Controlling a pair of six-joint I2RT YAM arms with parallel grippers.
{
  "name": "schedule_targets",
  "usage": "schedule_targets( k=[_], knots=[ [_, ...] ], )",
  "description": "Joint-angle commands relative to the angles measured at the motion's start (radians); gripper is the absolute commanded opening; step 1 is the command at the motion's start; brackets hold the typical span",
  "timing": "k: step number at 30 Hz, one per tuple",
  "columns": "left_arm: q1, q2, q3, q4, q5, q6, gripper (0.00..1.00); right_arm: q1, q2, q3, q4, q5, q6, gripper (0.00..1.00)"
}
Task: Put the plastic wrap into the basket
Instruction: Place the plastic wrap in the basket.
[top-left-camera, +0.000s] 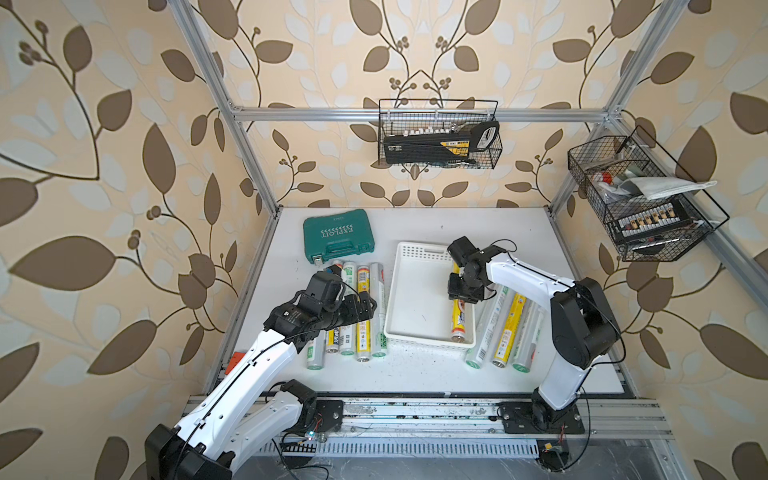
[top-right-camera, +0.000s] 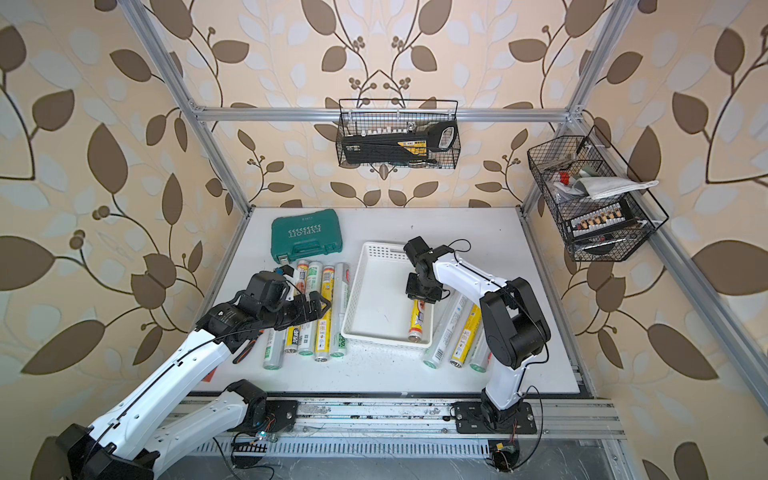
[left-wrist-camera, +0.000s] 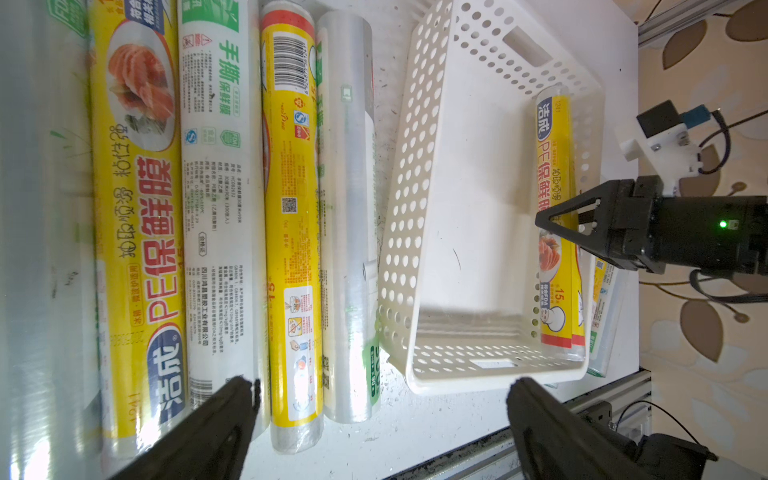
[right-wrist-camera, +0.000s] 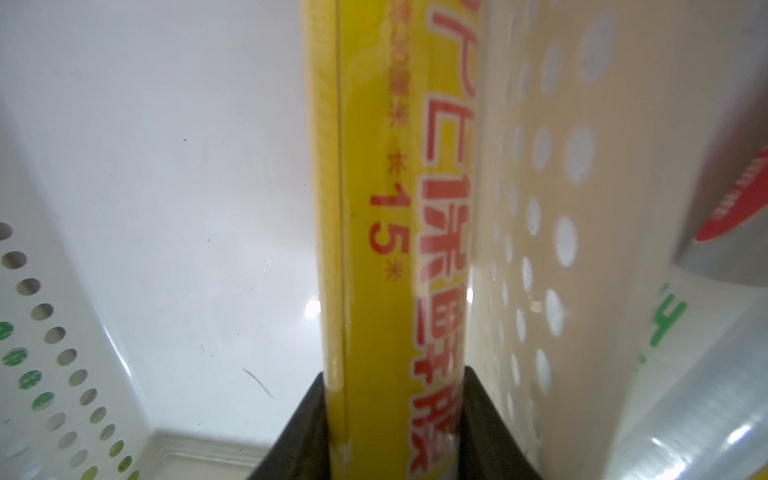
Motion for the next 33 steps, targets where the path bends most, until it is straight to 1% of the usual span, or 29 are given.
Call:
schedule_targets(
  k=[1,13,16,18,21,23,27,33],
  knots=[
    [-0.009,-0.002,-0.002,0.021,0.005,0.010,0.99,0.005,0.030,0.045,-0.017,0.065,-0.022,0.30],
    [-0.009,0.000,-0.021,0.038,0.013,0.002,0.99,0.013,0.070,0.042,-0.037,0.155,-0.088,0.30],
    [-0.009,0.004,-0.023,0.041,0.017,-0.001,0.99,0.021,0.073,0.041,-0.044,0.202,-0.111,0.40],
    [-0.009,0.005,-0.024,0.040,0.017,0.000,0.99,0.026,0.076,0.045,-0.052,0.232,-0.133,0.41],
    [-0.009,0.002,-0.024,0.038,0.011,-0.001,0.99,0.026,0.084,0.050,-0.052,0.242,-0.152,0.43],
    [-0.010,0.002,-0.024,0.040,0.013,-0.002,0.99,0.026,0.086,0.052,-0.054,0.249,-0.154,0.47],
    [-0.009,0.000,-0.021,0.034,0.014,-0.004,0.99,0.026,0.079,0.052,-0.054,0.248,-0.153,0.52],
    [-0.009,-0.013,-0.022,0.024,0.006,-0.007,0.99,0.026,0.083,0.067,-0.064,0.250,-0.155,0.50]
  ],
)
